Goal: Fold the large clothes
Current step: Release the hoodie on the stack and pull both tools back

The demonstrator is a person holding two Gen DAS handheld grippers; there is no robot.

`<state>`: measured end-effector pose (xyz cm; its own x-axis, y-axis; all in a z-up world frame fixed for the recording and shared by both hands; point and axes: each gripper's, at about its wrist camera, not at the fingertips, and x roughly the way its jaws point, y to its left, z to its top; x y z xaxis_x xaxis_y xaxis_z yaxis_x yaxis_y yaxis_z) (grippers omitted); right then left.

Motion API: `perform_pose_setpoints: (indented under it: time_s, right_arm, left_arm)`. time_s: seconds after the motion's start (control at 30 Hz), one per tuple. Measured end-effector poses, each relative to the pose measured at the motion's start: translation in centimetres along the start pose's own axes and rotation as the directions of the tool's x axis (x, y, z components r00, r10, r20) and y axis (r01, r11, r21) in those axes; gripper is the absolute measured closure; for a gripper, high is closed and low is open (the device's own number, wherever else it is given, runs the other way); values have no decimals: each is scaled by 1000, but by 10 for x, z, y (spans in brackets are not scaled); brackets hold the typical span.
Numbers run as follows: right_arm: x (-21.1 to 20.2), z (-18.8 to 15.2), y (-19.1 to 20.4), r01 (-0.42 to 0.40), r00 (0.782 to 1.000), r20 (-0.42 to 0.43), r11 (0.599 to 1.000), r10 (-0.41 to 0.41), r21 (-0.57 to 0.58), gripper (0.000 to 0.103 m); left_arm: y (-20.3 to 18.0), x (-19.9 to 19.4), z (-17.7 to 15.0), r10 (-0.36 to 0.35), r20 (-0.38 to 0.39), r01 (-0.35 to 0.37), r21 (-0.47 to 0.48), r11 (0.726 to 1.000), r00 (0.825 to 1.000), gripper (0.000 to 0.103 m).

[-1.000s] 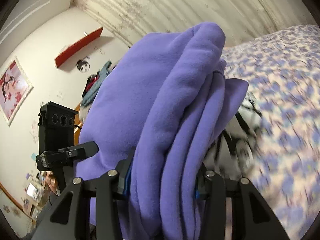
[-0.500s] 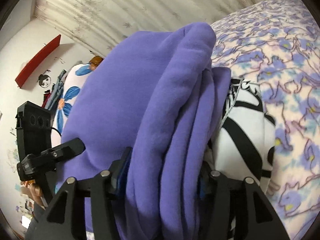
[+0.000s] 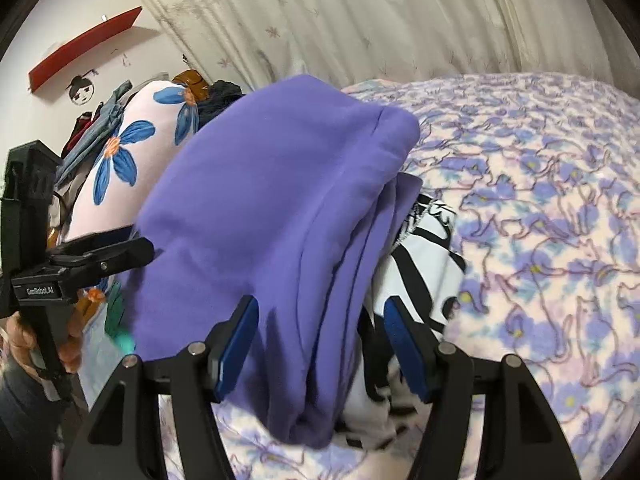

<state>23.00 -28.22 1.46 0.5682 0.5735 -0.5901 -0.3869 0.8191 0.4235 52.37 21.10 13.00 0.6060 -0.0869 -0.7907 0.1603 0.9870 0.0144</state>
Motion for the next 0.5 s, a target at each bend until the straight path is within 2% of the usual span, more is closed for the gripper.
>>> perform_pose_setpoints:
  time_s: [0.03, 0.27, 0.4, 0.5]
  right_arm:
    - [-6, -4, 0, 0, 1000, -4, 1000, -1, -10, 38]
    - [-42, -26, 20, -4, 999, -35, 999, 3, -39, 38]
    - [-73, -39, 35, -3, 998, -62, 998, -1, -65, 38]
    - [-101, -47, 45, -31, 997, -77, 997, 25, -68, 38]
  left_arm:
    - [-6, -7, -6, 34, 0, -34, 12, 999, 999, 0]
    - [-28, -40, -35, 101, -32, -100, 26, 995, 994, 0]
    - [-35, -67, -50, 98, -27, -99, -17, 995, 995, 0]
    - [-42, -93, -65, 54, -18, -55, -56, 997, 998, 0]
